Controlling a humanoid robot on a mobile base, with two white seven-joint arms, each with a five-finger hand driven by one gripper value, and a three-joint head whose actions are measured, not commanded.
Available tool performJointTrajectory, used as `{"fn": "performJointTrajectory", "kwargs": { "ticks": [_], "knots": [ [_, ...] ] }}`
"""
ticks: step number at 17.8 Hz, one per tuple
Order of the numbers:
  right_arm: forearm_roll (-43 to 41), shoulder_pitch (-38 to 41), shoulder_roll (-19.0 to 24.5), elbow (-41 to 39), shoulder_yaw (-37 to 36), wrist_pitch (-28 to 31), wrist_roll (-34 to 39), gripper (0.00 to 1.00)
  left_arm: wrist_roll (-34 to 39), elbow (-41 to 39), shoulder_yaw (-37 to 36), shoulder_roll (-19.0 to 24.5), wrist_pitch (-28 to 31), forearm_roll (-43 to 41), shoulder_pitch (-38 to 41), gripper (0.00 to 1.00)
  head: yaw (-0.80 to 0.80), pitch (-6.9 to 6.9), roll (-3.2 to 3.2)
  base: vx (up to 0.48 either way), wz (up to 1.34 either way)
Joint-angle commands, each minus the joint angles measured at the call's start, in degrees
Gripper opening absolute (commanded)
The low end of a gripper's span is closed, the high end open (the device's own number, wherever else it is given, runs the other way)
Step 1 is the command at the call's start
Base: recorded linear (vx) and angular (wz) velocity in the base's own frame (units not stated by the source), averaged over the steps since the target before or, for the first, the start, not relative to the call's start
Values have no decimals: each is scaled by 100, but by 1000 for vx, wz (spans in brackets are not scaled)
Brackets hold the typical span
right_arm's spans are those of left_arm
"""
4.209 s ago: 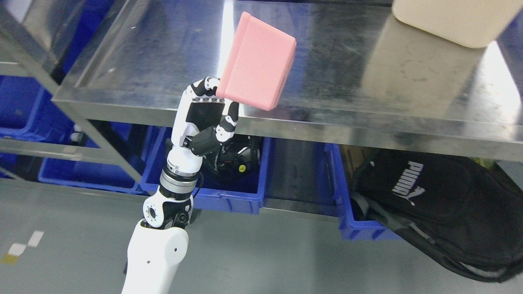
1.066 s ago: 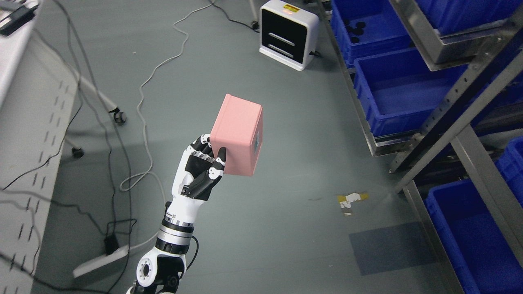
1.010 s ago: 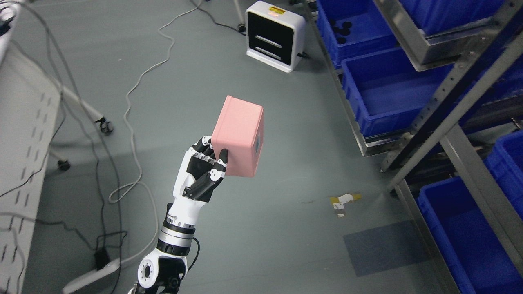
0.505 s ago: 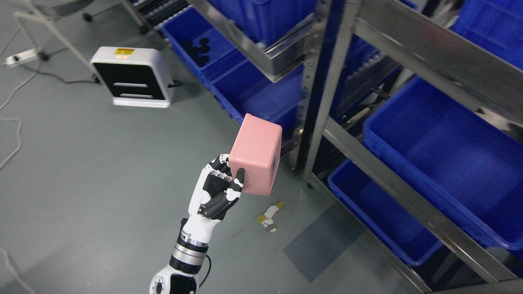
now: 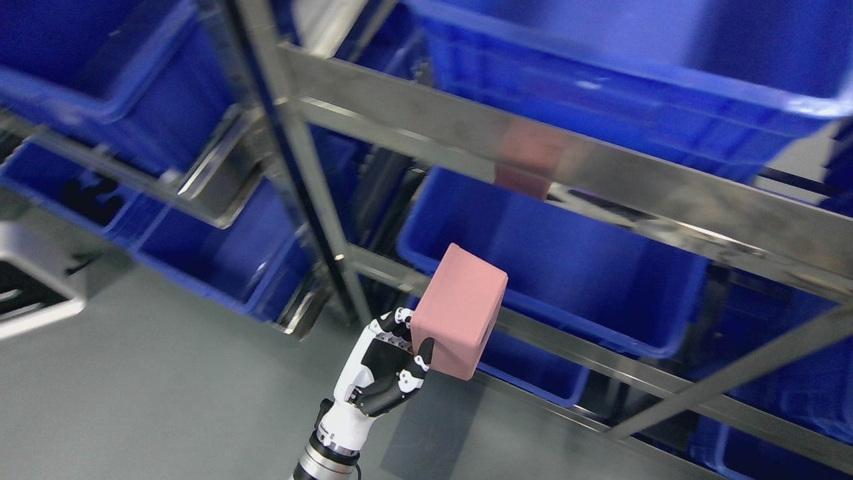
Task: Place storage box into left shelf container
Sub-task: 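Hold the pink box up in the left hand while turning toward the shelf, then lower the pink box into the blue bin on the lower shelf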
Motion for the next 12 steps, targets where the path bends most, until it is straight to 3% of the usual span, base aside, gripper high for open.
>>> {"fn": "performJointTrajectory", "kwargs": {
  "ticks": [1, 5, 9, 12],
  "knots": [
    [9, 52, -100, -100, -26, -3, 0, 100, -62, 488, 183, 132, 126, -321, -565, 3, 0, 0, 0, 141, -801],
    [9, 52, -100, -100, -26, -3, 0, 100, -53, 1340, 666, 114, 626, -435, -1620, 4, 0, 0, 0, 91, -681],
    [9, 52, -100, -100, -26, -3, 0, 100, -62, 2254, 1142, 149, 698, -803, -2543, 4, 0, -1, 0, 59, -500],
    [9, 52, -100, -100, -26, -3, 0, 100, -500, 2800, 1265, 246, 602, -1934, -2870, 5, 0, -1, 0, 28, -337]
  ]
}}
